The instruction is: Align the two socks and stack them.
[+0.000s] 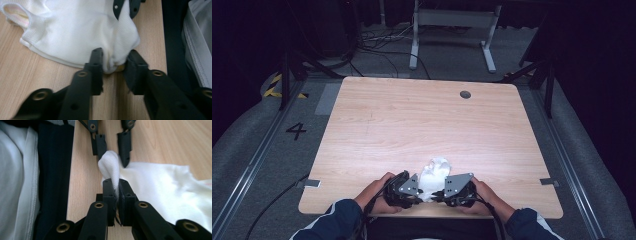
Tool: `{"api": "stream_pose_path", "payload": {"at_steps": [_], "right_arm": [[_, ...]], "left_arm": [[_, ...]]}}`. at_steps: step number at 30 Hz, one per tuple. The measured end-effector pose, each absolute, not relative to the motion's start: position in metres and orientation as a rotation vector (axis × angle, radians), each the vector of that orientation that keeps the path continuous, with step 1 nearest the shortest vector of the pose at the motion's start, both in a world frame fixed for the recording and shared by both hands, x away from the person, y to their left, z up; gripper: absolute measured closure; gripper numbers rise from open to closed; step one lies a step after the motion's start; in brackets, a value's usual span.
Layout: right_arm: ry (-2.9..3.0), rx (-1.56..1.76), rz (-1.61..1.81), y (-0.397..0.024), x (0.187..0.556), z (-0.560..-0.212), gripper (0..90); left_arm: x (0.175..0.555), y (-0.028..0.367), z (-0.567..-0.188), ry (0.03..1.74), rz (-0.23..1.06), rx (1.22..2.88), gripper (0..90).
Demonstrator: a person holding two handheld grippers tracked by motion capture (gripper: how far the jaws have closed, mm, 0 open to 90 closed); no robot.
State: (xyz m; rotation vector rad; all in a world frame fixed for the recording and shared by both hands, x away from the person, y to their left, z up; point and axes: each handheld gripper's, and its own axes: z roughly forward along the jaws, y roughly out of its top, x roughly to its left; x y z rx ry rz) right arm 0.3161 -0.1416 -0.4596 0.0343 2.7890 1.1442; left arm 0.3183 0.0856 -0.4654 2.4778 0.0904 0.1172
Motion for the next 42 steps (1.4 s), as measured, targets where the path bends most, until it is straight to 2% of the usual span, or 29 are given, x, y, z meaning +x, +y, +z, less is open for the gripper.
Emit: {"api": "stream_pose_path", "payload": {"at_steps": [2, 5, 15, 25, 27, 28, 31, 33, 35, 36, 38, 42], "right_arm": [[2.768, 0.044, 1.17, -0.144, 0.315, -0.454, 86.0], [2.733, 0.068, 1.195, -0.148, 0.315, -0.448, 85.9], [2.615, 0.213, 1.297, -0.162, 0.325, -0.421, 85.2], [2.585, 0.612, 1.312, -0.182, 0.367, -0.434, 83.4], [2.584, 0.668, 1.297, -0.184, 0.373, -0.436, 85.8], [2.584, 0.679, 1.286, -0.185, 0.377, -0.438, 86.3], [2.611, 0.68, 1.321, -0.187, 0.381, -0.44, 87.1], [2.634, 0.623, 1.321, -0.187, 0.379, -0.44, 87.3], [2.631, 0.618, 1.336, -0.187, 0.378, -0.439, 87.3], [2.63, 0.606, 1.35, -0.187, 0.378, -0.437, 87.3], [2.631, 0.589, 1.369, -0.188, 0.377, -0.435, 87.3], [2.614, 0.555, 1.422, -0.193, 0.374, -0.428, 87.3]], "left_arm": [[0.317, 0.087, -0.462, 0.091, 0.122, 2.472, 79.7], [0.318, 0.09, -0.453, 0.105, 0.112, 2.428, 82.7], [0.332, 0.083, -0.423, 0.097, 0.188, 2.381, 83.3], [0.37, 0.052, -0.429, 0.189, 0.173, 2.405, 83.0], [0.377, 0.049, -0.432, 0.205, 0.175, 2.405, 78.0], [0.379, 0.048, -0.435, 0.208, 0.155, 2.401, 71.1], [0.38, 0.046, -0.438, 0.174, 0.168, 2.411, 65.3], [0.38, 0.043, -0.443, 0.177, 0.168, 2.428, 48.4], [0.38, 0.039, -0.446, 0.162, 0.161, 2.459, 45.5], [0.38, 0.037, -0.448, 0.151, 0.178, 2.481, 40.9], [0.381, 0.033, -0.452, 0.152, 0.192, 2.489, 41.2], [0.382, 0.031, -0.455, 0.134, 0.211, 2.477, 55.9]]}}
